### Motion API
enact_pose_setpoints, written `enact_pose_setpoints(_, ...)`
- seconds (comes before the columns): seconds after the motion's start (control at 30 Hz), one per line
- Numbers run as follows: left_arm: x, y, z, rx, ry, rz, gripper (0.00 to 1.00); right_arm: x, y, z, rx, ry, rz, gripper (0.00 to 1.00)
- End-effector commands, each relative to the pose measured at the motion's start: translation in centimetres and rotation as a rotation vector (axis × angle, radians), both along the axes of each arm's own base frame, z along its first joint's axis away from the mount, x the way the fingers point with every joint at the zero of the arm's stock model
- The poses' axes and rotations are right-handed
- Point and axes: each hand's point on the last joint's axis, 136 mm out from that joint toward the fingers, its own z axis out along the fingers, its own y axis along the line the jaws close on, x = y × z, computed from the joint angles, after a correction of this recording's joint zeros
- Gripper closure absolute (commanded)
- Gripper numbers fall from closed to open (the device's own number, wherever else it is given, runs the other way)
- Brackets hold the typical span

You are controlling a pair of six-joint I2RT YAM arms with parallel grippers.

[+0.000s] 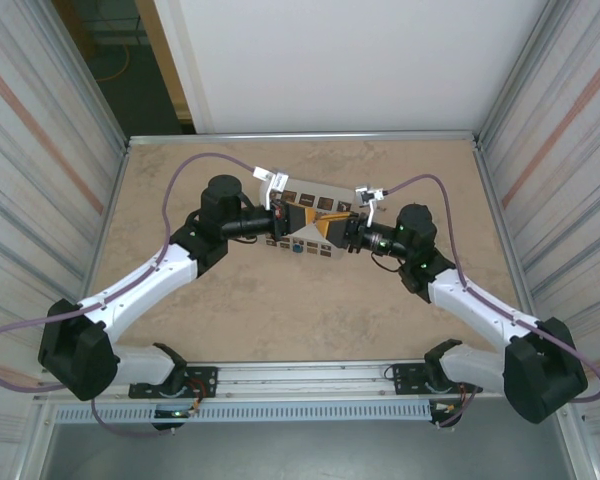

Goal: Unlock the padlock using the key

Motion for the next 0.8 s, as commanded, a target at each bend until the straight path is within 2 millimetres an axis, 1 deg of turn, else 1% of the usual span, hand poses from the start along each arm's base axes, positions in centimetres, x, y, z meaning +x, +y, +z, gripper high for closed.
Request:
enact_pose_setpoints(0.0,-0.2,0.5,1.4,-0.026,-0.06,-0.006,1.0,-0.3,0.8,2.6,0.044,-0.049,0.039,0.66)
enact_pose_setpoints(0.23,-0.3,0.4,1.2,-0.024,-0.06,-0.01,1.0,-0.1,1.3,2.8,0.043,-0.049,0.048,0.67)
enact_pose_setpoints(0.37,-0.4,0.4,1.2,-0.025,-0.059,-0.009,1.0,0.0,1.5,2.6,0.039,-0.041,0.053,0.72)
enact_pose_setpoints(0.7,-0.3,0.4,1.3,-0.04,-0.056,-0.003,1.0,0.1,1.5,1.4,0.022,-0.011,0.045,0.76)
enact_pose_setpoints(0.77,-0.3,0.4,1.4,-0.042,-0.054,-0.006,1.0,0.0,1.4,1.5,0.023,-0.013,0.044,0.79)
